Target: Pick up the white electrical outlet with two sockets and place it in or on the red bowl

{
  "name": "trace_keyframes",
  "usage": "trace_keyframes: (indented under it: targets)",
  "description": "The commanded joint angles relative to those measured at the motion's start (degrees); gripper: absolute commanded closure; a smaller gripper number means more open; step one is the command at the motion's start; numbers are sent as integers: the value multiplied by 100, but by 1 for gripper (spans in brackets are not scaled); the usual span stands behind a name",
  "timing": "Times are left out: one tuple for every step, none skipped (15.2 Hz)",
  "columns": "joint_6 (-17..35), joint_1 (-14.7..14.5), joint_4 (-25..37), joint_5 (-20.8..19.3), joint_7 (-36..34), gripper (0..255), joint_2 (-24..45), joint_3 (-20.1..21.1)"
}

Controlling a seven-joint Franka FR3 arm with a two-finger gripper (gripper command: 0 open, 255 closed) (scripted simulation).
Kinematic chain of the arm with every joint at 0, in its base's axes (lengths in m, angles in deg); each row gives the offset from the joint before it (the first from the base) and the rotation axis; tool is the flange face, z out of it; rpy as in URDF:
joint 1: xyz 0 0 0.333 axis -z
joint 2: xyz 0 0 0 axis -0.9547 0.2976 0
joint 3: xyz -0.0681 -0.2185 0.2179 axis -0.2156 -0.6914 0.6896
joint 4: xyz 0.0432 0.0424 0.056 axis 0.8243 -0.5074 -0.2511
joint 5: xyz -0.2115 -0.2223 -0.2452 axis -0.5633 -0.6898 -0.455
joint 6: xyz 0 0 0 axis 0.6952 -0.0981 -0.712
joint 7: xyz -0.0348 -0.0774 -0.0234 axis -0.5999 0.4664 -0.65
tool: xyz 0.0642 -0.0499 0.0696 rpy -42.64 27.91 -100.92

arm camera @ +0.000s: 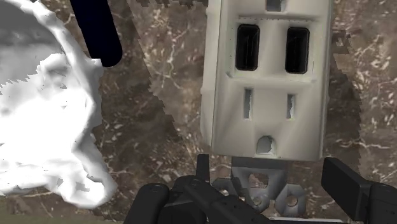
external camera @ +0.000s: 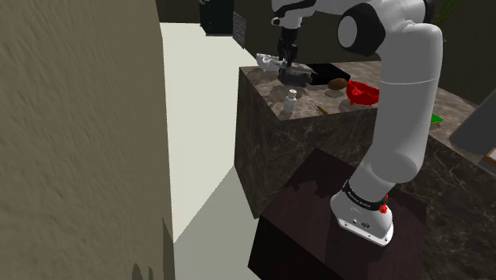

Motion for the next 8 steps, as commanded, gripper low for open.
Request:
trace_keyframes:
  targets:
    - [-151, 10, 148, -9, -11, 255, -13, -6]
    - [-228, 20, 226, -11, -12, 255, -12, -9]
    - [-306, 31, 307, -12, -13, 255, -11, -12]
    - [-384, 43, 390, -11, -14, 255, -7, -14]
    - [-464, 57, 476, -10, -14, 255, -2, -16]
    - [-545, 71, 564, -7, -14, 255, 5, -18]
    - [-627, 87, 655, -3, -13, 255, 14, -20]
    - [-709, 104, 748, 2, -12, 255, 25, -21]
